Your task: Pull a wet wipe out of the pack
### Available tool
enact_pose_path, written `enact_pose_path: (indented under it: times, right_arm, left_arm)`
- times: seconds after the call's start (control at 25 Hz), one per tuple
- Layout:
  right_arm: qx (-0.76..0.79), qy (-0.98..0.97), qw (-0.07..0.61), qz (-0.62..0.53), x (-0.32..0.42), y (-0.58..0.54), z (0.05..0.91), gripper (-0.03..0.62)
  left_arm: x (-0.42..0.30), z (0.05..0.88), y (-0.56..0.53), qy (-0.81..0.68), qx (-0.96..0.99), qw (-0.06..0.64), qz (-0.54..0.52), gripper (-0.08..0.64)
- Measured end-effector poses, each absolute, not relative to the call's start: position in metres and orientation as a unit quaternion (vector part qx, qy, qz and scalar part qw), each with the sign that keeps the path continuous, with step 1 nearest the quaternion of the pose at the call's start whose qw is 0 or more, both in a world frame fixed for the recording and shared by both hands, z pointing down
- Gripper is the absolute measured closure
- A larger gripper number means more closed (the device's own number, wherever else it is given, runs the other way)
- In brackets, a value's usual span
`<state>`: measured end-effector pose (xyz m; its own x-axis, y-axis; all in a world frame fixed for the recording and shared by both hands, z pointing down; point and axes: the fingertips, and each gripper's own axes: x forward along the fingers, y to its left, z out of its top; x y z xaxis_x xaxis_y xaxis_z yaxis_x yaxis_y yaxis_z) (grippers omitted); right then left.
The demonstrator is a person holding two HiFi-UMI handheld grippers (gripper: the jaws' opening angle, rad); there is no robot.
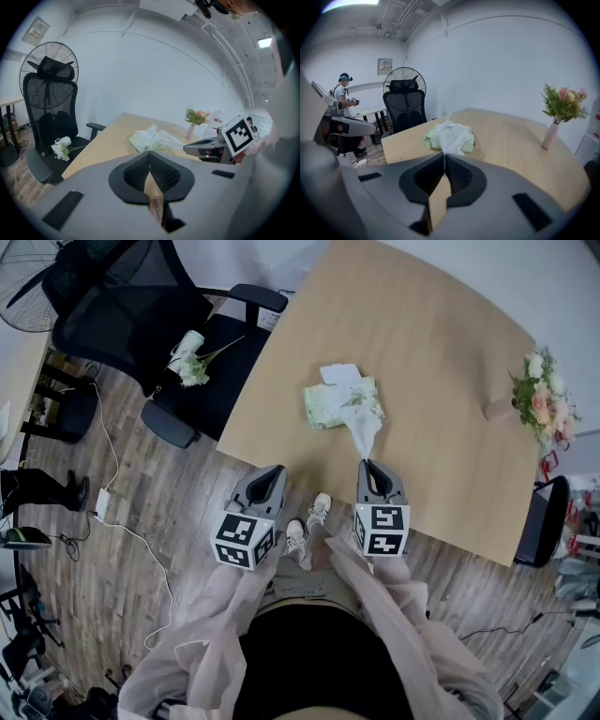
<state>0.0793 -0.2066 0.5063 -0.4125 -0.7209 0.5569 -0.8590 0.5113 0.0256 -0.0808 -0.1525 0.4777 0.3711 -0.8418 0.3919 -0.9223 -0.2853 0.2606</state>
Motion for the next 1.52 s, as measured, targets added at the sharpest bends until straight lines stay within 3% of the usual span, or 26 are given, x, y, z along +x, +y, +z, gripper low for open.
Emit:
enact_pose_path:
  times: [0.88, 1.52]
  right_arm:
    - [0.496, -0.820, 0.251, 0.137, 0.093, -0.173, 0.499, 0.574]
    - [0.516, -0.806, 0.175, 0.232, 0.124, -0.155, 0.486, 0.574]
  left_arm:
    - [-0.072, 0.472, -0.128, -0.535, 0.811, 0.217, 0.089, 0.549]
    - [-0.055, 0.471, -0.122, -0.513, 0.826, 0.215, 0.088, 0.549]
